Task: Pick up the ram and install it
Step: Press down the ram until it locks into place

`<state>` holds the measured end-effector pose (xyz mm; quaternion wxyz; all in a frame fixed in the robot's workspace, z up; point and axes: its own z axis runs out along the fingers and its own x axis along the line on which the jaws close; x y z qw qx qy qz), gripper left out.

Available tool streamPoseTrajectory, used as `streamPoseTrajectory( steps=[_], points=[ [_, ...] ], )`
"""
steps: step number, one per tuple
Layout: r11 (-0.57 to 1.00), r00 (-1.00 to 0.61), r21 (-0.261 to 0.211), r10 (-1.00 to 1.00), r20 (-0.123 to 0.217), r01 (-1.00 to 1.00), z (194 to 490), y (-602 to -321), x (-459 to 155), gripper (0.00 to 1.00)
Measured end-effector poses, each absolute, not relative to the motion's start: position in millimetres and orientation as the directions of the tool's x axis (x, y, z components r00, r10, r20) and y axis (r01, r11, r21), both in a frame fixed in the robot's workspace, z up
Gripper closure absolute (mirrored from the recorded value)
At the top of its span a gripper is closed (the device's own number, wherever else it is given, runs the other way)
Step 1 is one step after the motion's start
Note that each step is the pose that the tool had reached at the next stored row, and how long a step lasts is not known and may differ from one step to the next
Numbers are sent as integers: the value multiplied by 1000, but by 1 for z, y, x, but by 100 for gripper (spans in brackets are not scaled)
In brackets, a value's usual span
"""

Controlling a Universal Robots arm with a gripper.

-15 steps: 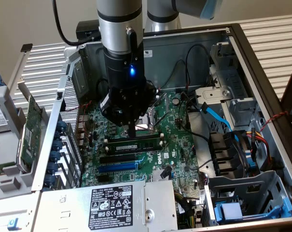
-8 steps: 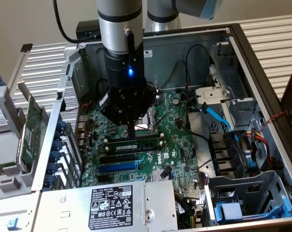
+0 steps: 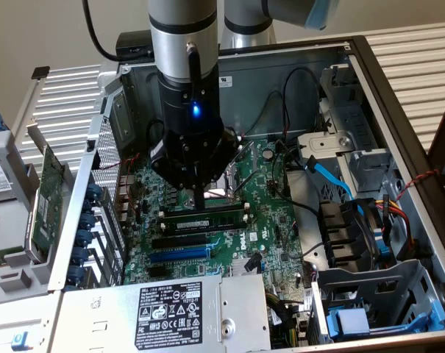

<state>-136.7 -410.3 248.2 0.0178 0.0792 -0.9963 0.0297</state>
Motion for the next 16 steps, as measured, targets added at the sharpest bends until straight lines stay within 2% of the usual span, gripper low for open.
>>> streamPoseTrajectory(
  steps=[9, 16],
  points=[
    [997, -998, -56, -41, 40, -44, 248, -410, -137, 89],
    [998, -999, -56, -35, 40, -37, 248, -410, -137, 89]
  ],
)
